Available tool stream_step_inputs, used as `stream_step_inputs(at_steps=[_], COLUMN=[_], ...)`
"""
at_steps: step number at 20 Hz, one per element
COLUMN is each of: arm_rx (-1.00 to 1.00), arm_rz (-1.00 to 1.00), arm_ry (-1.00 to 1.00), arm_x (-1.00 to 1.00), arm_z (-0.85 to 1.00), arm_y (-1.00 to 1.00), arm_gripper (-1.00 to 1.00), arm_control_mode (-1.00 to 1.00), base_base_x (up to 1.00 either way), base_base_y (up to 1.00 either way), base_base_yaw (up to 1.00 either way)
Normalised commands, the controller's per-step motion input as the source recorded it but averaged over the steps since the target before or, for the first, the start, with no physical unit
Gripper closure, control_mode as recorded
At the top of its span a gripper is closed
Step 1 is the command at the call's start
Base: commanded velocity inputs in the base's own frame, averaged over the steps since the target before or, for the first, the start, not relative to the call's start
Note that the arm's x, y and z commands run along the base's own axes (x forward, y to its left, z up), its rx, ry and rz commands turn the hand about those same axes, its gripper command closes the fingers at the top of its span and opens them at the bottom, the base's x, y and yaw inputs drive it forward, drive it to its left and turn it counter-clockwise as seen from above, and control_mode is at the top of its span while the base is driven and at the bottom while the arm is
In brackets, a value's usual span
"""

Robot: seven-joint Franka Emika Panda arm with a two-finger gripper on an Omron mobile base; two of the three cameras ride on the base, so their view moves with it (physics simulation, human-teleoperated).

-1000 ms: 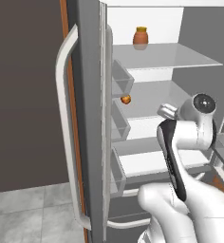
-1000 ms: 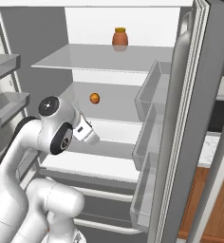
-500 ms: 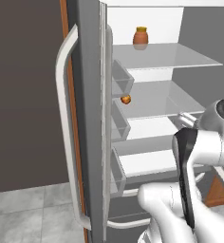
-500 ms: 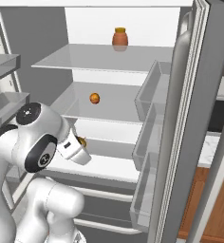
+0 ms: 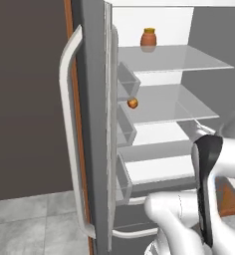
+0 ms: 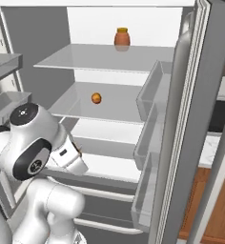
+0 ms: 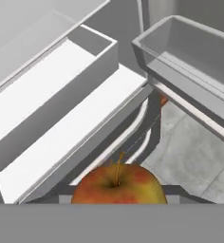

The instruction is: Pick the peach and apple from the fridge and place them on the plate next to the blender to make a fruit smoothie.

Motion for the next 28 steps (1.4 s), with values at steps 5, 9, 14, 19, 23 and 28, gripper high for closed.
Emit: stream_step_inputs(at_steps=[5,9,14,19,23,28], arm_rx=[0.0,0.0,0.0,0.0,0.0,0.0], arm_rz=[0.0,0.0,0.0,0.0,0.0,0.0], arm_ry=[0.0,0.0,0.0,0.0,0.0,0.0], arm_x=[0.0,0.0,0.0,0.0,0.0,0.0], arm_z=[0.0,0.0,0.0,0.0,0.0,0.0], arm_y=[0.0,0.0,0.0,0.0,0.0,0.0], arm_gripper=[1.0,1.0,1.0,1.0,1.0,1.0], arm_control_mode=[1.0,1.0,1.0,1.0,1.0,1.0], base_base_x=[-0.91,-0.88,-0.76,-0.64,-0.34,-0.04], base_base_y=[0.07,0.15,0.07,-0.01,-0.09,-0.26], base_base_yaw=[0.09,-0.01,-0.33,-0.66,-0.83,-0.86])
